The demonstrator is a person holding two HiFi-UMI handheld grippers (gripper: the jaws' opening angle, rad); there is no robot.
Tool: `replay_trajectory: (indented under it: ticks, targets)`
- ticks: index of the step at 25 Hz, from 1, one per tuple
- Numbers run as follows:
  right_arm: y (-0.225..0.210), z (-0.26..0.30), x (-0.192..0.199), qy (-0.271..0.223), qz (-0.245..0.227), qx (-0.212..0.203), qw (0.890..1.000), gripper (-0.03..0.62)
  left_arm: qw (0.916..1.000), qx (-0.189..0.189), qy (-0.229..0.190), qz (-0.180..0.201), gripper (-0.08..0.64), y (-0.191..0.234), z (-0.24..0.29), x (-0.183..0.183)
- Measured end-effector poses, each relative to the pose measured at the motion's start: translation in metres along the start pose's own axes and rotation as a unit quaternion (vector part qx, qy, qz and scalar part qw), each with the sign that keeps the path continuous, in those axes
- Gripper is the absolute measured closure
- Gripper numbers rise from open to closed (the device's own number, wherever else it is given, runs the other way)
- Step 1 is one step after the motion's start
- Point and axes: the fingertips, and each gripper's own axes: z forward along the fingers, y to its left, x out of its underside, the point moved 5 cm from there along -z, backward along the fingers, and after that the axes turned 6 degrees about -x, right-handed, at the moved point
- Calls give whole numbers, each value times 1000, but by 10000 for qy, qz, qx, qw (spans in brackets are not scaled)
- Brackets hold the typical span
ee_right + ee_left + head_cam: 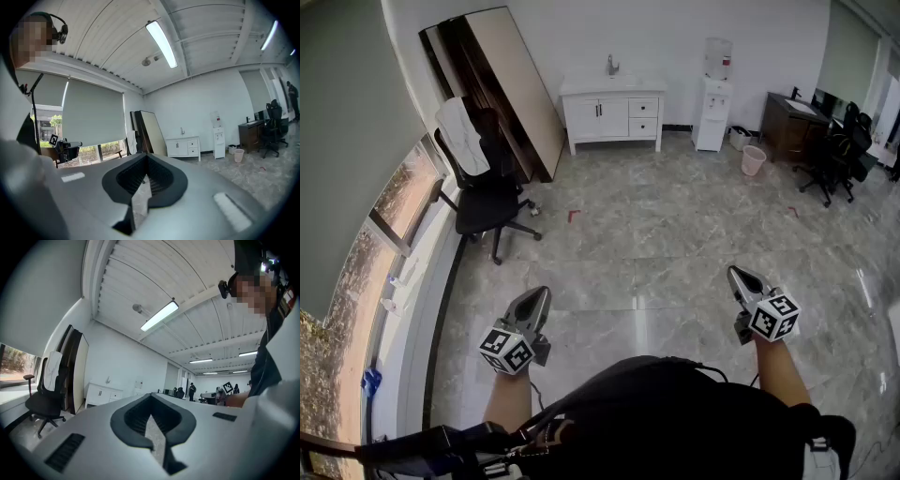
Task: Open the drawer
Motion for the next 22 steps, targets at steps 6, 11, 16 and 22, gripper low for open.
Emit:
replay_trajectory:
  ticks: [6, 11, 16, 22]
  targets:
    - [-1, 0, 0, -14, 18, 25, 10000, 594, 10000, 13, 6, 13, 566, 1, 0, 0]
    - [-5, -1, -2, -29, 48, 37, 10000, 594, 10000, 26, 3, 21, 566, -2, 3, -1]
    - [-8, -2, -4, -78, 95, 75, 9999, 592, 10000, 48, 23, 47, 566, -6, 7, -3]
    - [-12, -4, 0, -100, 72, 42, 9999, 592, 9999, 91, 40, 74, 566, -10, 14, -2]
